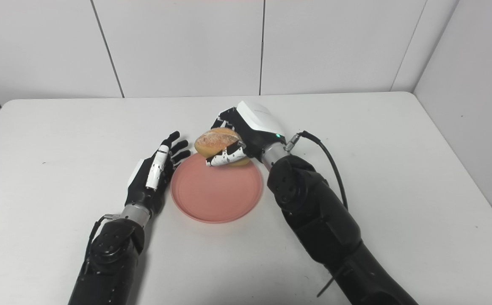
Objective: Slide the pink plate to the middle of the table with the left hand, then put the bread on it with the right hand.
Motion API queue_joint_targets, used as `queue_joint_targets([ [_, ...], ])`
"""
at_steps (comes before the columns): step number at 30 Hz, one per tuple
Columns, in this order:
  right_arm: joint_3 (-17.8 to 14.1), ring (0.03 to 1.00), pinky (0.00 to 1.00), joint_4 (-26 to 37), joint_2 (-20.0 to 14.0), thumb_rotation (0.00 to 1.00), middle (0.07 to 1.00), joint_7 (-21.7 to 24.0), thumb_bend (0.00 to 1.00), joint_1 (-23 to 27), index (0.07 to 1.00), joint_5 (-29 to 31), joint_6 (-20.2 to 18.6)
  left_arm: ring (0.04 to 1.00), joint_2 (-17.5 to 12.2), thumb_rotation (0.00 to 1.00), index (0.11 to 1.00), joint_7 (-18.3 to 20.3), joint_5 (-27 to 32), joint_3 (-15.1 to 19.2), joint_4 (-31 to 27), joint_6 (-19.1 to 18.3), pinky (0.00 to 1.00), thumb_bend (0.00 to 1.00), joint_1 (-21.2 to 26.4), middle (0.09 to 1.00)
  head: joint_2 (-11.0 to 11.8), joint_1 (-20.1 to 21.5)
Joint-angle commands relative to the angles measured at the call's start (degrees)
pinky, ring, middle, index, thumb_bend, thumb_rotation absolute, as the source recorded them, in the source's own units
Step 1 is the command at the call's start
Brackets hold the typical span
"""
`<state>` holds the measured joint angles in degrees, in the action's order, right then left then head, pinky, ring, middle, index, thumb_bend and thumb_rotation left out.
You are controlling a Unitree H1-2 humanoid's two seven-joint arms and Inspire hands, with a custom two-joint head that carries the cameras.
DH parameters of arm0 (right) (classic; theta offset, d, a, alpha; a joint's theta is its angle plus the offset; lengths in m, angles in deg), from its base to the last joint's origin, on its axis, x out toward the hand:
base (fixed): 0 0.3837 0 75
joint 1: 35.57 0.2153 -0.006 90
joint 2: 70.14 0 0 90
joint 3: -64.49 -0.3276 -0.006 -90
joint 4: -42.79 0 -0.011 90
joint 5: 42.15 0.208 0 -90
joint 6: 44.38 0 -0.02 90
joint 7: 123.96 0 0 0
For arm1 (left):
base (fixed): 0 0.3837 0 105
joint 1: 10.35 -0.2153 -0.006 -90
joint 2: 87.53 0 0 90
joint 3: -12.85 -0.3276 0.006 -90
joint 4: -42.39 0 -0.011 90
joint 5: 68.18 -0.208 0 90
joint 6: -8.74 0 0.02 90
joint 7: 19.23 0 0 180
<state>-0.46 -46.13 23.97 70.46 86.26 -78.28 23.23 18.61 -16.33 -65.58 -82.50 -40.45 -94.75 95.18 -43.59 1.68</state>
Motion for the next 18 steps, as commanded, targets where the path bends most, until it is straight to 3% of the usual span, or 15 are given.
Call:
queue_joint_targets([
  [1, -0.07, 0.355, 0.28, 0.72, 0.44, 0.14, 0.425, -0.74, 0.49, 1.40, 0.482, -0.48, 2.25, 0.860, 1.28, 1.00, 0.898, -0.36, -1.19, -0.93, 0.98, -1.26, 0.84, 0.37, 0.45, 0.887, -0.13, -0.10],
  [8, 1.35, 0.377, 0.30, 0.15, 0.98, 0.14, 0.454, 1.30, 0.49, -0.11, 0.488, -0.74, 1.33, 0.863, 1.76, 1.00, 0.907, -0.49, -2.18, -0.99, 0.61, -1.80, 0.84, 0.36, 0.52, 0.894, -0.65, -1.05],
  [11, 2.43, 0.506, 0.41, -0.61, 0.92, 0.15, 0.585, 1.53, 0.49, -0.57, 0.494, -1.83, 1.89, 0.860, 2.02, 1.00, 0.904, -0.82, -2.56, -0.97, 0.40, -1.78, 0.84, 0.36, 0.53, 0.892, -0.79, -1.31],
  [18, 2.47, 0.353, 0.29, -4.42, 1.94, 0.14, 0.436, 0.52, 0.49, -1.47, 0.490, -0.47, 4.69, 0.862, 2.32, 1.00, 0.901, -0.93, -2.87, -0.93, 0.59, -1.34, 0.83, 0.35, 0.64, 0.894, -0.90, -1.68],
])
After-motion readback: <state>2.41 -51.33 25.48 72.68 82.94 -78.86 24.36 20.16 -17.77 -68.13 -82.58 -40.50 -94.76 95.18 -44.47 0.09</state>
